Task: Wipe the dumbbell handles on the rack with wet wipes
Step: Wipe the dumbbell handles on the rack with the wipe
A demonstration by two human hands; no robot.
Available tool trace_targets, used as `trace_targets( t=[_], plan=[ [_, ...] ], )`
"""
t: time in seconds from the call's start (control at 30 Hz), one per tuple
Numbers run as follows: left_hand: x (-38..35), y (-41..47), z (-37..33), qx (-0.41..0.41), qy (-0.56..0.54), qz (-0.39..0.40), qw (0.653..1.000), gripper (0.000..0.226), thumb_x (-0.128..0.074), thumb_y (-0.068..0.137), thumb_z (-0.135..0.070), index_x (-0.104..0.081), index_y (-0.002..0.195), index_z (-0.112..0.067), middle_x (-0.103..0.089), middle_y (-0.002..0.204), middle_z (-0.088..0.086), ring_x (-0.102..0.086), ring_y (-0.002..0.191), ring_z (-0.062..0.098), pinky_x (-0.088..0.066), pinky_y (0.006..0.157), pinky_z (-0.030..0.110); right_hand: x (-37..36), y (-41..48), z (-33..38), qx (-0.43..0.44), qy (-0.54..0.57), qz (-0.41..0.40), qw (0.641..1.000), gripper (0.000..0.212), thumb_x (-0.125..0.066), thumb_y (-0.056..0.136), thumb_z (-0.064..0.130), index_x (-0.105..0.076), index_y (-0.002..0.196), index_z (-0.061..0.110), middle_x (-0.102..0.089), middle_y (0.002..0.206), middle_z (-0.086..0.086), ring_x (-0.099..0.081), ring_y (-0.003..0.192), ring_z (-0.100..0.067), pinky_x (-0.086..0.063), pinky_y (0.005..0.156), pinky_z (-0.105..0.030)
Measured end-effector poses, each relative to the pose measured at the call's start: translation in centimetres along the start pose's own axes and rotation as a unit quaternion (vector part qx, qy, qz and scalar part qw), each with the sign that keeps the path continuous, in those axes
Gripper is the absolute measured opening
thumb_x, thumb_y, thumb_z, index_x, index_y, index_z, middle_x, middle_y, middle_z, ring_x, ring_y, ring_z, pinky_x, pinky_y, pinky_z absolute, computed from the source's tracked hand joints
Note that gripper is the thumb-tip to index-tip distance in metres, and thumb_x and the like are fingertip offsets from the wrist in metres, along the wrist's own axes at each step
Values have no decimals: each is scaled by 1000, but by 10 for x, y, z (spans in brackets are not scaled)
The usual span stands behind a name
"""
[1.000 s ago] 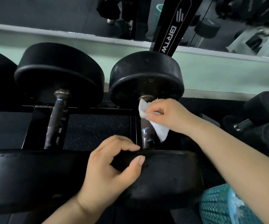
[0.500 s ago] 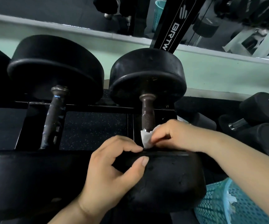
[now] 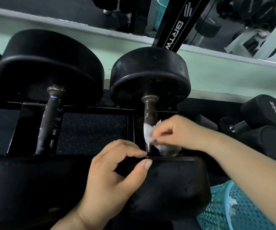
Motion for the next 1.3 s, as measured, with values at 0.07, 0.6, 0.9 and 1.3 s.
trace_targets(
  t=[0.07, 0.6, 0.9, 1.3],
  plan=[
    [0, 0, 0, 2, 1, 1, 1000, 8, -59, 74, -33, -60, 79, -28, -62, 86, -11, -60, 79, -1, -41, 72, 4, 5, 5, 0, -4, 46, -80, 996, 17, -65, 79, 6, -68, 80, 23, -55, 50, 34, -51, 55, 17, -35, 60, 1],
    [-1, 0, -1, 12, -15, 1, 1000, 8, -58, 74, -34, -62, 79, -28, -62, 84, -12, -60, 77, -1, -40, 71, 4, -4, 6, -2, -6, 64, -158, 985, 6, -64, 81, 11, -69, 83, 10, -52, 54, 19, -48, 53, 14, -35, 59, -1],
    [1, 0, -6, 19, 3, -11, 1000, 15, -46, 80, -33, -61, 79, -29, -61, 88, -14, -57, 79, -4, -38, 72, 2, 18, -30, 17, -9, 261, -67, 963, 15, -60, 78, 12, -63, 69, 24, -62, 63, 16, -56, 64, 4, -44, 65, -11],
    [26, 55, -54, 47, 243, 181, 952, 43, -69, 75, -23, -56, 116, -29, -46, 104, -28, -43, 108, -2, -29, 93, 11, 1, -44, 53, 65, 165, -59, 982, 28, -49, 90, 5, -58, 80, 29, -63, 82, 12, -57, 82, 0, -43, 83, -17]
  ],
)
Point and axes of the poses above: each hand's wrist, its own y-axis towards the middle knuckle, its own x-axis out of the back of the hand, z = x × y, the point moved 1 cm from there along y, towards the middle knuckle
